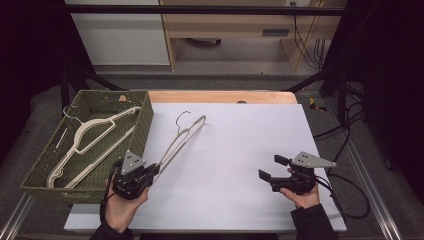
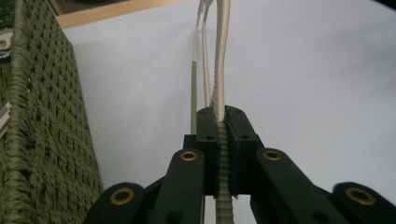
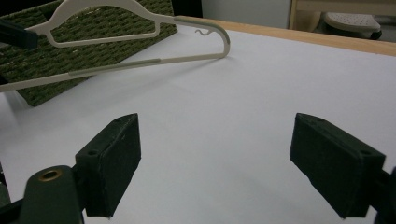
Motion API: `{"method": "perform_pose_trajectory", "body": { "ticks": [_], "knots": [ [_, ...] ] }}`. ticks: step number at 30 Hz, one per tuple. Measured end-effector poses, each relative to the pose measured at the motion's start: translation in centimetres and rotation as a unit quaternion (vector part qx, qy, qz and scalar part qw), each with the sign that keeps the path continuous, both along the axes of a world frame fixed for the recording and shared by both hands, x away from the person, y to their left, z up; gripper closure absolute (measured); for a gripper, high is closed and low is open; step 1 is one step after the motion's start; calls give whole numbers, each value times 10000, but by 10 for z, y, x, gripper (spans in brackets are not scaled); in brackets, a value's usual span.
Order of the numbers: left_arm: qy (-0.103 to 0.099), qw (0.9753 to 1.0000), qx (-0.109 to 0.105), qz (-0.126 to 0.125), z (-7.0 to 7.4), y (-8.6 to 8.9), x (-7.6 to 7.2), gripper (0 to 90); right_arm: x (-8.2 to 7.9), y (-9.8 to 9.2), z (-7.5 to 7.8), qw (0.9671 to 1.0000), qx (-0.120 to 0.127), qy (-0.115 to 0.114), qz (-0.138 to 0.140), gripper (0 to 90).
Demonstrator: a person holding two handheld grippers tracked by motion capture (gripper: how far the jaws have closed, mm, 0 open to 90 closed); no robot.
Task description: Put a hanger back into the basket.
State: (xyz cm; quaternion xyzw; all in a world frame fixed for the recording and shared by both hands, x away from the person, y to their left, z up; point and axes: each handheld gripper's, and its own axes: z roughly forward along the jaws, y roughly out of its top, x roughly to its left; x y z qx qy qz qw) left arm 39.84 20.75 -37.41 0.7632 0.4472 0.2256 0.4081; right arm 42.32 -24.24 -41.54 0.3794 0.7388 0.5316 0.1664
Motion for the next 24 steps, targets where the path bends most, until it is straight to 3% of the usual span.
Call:
{"method": "perform_pose_trajectory", "body": {
  "ticks": [3,9,14,20,24],
  "knots": [
    [-87,9996,-262,-92,7,4,-3,853,-1,-3,2,10000,69,-71,-13,164],
    [-308,9983,-458,-210,23,11,-9,853,-3,-9,7,9997,153,-168,-81,160],
    [-417,9953,-734,-485,40,23,-6,853,-4,-12,9,9995,164,-210,-140,155],
    [-665,9934,-654,-661,65,35,5,853,-4,-12,10,9995,166,-207,-142,125],
    [-713,9912,-790,-791,80,49,12,853,-4,-12,11,9994,209,-249,-88,105]
  ]
}}
